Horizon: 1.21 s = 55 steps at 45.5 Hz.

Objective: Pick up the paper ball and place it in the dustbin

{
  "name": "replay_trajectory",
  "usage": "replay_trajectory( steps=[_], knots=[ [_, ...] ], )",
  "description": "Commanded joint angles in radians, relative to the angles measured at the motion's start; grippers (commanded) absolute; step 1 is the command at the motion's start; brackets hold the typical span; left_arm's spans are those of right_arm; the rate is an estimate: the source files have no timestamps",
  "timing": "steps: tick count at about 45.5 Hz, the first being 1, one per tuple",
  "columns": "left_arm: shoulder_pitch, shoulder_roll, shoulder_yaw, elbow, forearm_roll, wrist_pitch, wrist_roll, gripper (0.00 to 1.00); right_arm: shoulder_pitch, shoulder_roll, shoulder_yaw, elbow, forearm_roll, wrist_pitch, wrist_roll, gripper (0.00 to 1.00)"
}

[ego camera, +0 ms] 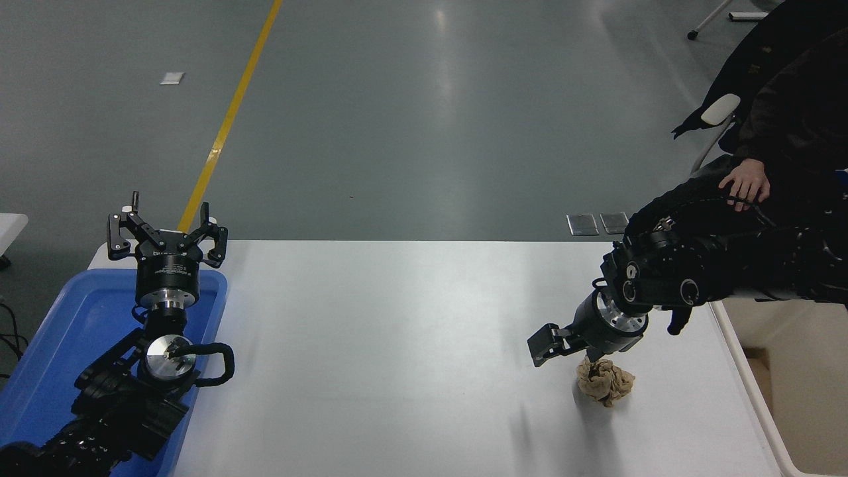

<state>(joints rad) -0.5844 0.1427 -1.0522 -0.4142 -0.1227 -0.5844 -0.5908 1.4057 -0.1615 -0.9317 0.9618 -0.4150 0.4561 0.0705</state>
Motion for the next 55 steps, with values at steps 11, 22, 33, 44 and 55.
replay_trajectory(
  steps=[11, 22, 33, 44, 55],
  knots=[
    [0.000, 0.000, 0.000, 0.000, 0.000, 0.000, 0.000, 0.99, -0.042, -0.001, -0.022, -0.077, -0.131, -0.027, 0.000, 1.00],
    [0.000, 0.000, 0.000, 0.000, 0.000, 0.000, 0.000, 0.99, -0.059, -0.004, -0.067, -0.097, -0.145, -0.027, 0.000, 1.00],
    [0.000, 0.000, 0.001, 0.000, 0.000, 0.000, 0.000, 0.99, -0.088, -0.003, -0.065, -0.104, -0.143, -0.037, 0.002, 1.00],
    [0.000, 0.000, 0.000, 0.000, 0.000, 0.000, 0.000, 0.99, -0.142, 0.025, -0.064, -0.159, -0.143, -0.048, 0.002, 1.00],
    [0.000, 0.000, 0.000, 0.000, 0.000, 0.000, 0.000, 0.99, -0.182, 0.046, -0.064, -0.201, -0.143, -0.054, 0.009, 0.77]
  ],
)
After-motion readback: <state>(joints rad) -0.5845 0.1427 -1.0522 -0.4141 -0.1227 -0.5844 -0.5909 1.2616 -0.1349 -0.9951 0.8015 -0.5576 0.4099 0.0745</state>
